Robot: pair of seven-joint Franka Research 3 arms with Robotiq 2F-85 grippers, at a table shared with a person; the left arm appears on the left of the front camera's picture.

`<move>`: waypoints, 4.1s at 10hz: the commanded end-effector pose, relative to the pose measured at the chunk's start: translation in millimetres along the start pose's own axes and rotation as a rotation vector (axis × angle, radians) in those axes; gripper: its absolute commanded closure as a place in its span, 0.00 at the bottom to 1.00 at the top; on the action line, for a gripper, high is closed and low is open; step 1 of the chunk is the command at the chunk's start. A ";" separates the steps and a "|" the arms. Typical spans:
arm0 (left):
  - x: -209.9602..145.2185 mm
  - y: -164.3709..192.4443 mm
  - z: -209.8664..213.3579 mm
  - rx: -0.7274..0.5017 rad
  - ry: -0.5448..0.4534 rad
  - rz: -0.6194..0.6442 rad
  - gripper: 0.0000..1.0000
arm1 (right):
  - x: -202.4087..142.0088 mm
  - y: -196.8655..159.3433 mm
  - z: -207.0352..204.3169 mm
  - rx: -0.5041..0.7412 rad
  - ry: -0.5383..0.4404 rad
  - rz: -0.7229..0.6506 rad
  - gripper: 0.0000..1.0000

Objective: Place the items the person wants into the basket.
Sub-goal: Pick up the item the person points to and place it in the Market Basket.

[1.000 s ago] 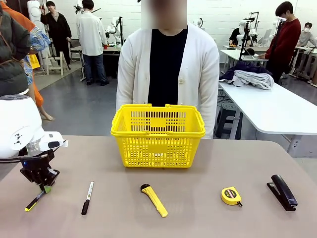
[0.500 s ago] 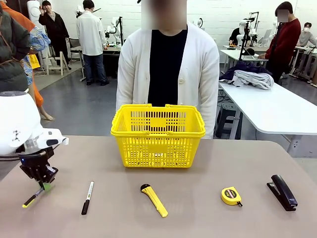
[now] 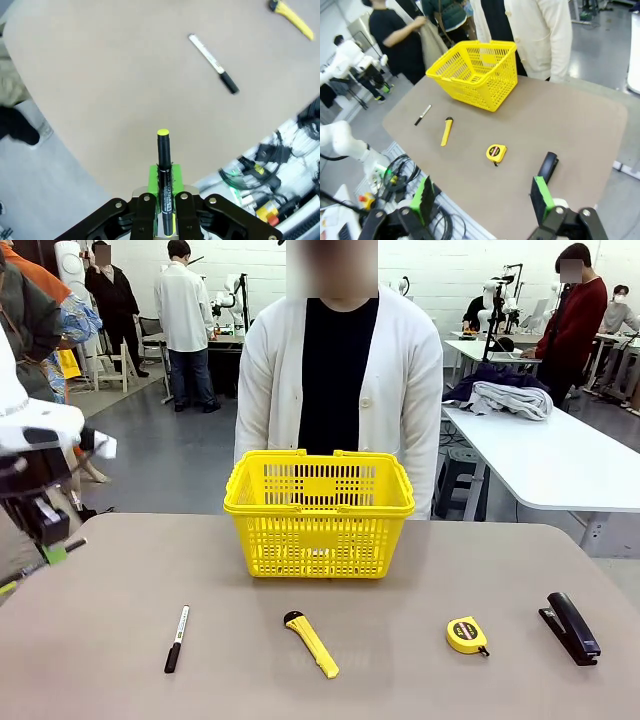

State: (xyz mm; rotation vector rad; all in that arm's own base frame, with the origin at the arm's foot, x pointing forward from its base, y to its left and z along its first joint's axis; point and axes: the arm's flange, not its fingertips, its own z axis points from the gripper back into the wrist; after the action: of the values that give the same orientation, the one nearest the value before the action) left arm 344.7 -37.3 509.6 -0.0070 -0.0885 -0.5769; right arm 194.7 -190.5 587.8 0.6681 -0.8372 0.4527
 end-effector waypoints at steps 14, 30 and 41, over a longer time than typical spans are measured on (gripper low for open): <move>168.8 -52.9 92.4 0.119 -0.072 -0.535 0.89 | 0.9 0.5 -0.6 0.016 -0.011 0.012 0.00; 396.8 -152.7 -2.6 -0.002 -0.031 -0.964 0.89 | 0.9 0.5 -0.6 0.016 -0.011 0.012 0.00; 459.6 -122.3 -95.1 -0.194 0.070 -1.078 0.89 | 0.9 0.5 -0.6 0.016 -0.011 0.012 0.00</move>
State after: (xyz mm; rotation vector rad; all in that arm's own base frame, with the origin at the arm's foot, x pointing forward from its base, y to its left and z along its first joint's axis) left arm 644.1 -375.5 439.5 -0.0976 0.0111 -1.6468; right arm 194.6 -190.6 588.7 0.6651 -0.8354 0.4534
